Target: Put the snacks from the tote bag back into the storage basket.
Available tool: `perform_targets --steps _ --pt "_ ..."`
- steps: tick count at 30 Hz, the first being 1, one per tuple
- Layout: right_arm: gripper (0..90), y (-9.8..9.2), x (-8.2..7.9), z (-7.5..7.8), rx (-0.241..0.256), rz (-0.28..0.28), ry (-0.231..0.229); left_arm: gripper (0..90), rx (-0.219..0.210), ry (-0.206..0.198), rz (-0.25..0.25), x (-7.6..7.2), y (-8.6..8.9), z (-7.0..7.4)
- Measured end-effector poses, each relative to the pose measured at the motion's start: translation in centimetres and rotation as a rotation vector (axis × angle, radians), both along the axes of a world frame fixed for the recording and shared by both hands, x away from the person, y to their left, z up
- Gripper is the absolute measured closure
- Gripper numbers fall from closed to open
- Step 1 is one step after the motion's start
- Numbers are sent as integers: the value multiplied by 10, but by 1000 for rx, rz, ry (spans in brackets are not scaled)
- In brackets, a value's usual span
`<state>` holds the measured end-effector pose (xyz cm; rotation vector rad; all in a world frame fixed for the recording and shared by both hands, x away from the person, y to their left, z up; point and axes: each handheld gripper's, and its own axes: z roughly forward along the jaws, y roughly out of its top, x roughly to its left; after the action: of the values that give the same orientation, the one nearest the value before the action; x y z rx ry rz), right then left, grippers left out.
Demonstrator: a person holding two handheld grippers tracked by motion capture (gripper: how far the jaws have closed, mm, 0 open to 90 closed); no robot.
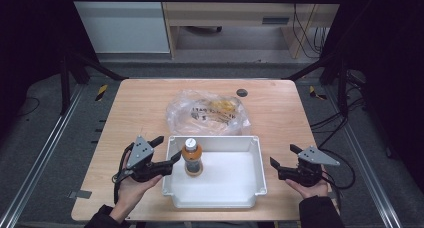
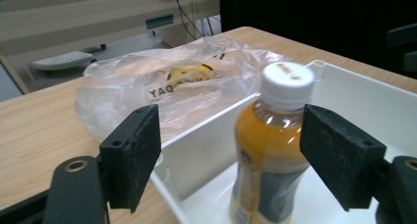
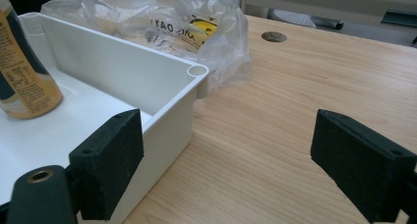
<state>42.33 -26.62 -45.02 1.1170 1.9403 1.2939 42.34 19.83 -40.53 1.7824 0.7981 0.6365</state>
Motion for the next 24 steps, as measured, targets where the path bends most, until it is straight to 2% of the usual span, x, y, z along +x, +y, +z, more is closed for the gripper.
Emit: perform_targets --steps 14,19,24 --pt "127 0 0 0 -5 1 3 203 10 23 61 4 40 -24" --pt "127 0 0 0 -4 0 0 197 8 58 89 5 55 -34" --pt "127 0 -1 0 -8 0 1 196 27 67 109 8 62 -40"
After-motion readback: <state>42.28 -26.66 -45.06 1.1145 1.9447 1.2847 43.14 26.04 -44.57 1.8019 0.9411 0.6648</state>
